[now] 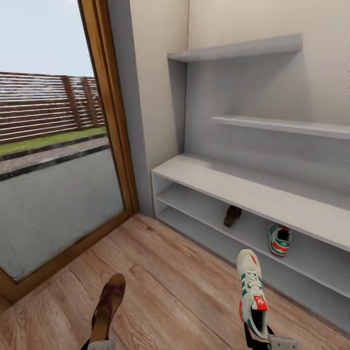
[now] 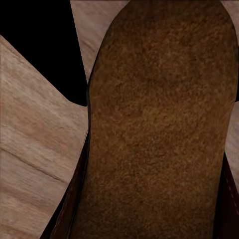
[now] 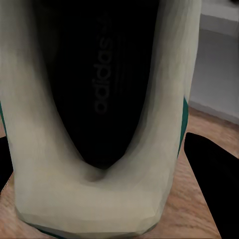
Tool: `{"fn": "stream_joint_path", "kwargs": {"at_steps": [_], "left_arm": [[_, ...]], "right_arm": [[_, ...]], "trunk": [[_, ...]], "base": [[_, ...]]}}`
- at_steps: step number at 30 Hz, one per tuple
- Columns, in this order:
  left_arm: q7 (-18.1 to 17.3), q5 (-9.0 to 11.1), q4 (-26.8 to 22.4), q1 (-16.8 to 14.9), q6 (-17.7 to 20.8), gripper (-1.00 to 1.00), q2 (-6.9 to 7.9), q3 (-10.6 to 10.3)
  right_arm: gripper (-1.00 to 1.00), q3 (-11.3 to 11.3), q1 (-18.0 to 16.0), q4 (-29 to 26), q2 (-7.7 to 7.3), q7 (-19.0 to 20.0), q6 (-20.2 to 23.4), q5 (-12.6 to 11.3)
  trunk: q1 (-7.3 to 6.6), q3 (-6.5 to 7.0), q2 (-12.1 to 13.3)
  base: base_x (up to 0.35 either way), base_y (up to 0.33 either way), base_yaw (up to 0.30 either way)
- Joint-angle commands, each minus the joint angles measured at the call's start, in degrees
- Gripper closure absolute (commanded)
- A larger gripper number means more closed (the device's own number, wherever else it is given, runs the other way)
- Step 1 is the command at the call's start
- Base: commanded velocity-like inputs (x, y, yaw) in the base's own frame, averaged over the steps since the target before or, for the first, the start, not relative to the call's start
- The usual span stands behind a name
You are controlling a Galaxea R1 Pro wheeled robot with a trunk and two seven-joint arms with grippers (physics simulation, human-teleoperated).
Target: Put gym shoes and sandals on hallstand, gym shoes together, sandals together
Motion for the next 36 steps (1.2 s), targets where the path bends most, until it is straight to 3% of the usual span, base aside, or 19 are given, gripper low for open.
{"fn": "stream_joint_path", "kwargs": {"at_steps": [1,12,36], "left_arm": [[0.2,-0.7,0.0,0.0,-0.2,1.0,-0.02,0.4],[0.2,-0.7,0.0,0.0,-0.2,1.0,-0.02,0.4],[0.1,-0.8,1.1,0.0,-2.2,1.0,-0.02,0.2]], "right_arm": [[1.0,-0.5,0.0,0.0,-0.01,0.2,-0.2,0.4],[1.0,-0.5,0.0,0.1,-0.01,0.2,-0.1,0.4],[1.0,-0.5,0.0,0.0,-0.01,0.2,-0.1,0.4]], "trunk": [[0.01,-0.05,0.0],[0.01,-0.05,0.0],[0.01,-0.05,0.0]], "base": [[0.208,0.282,-0.264],[0.175,0.285,-0.264],[-0.003,0.305,-0.264]]}}
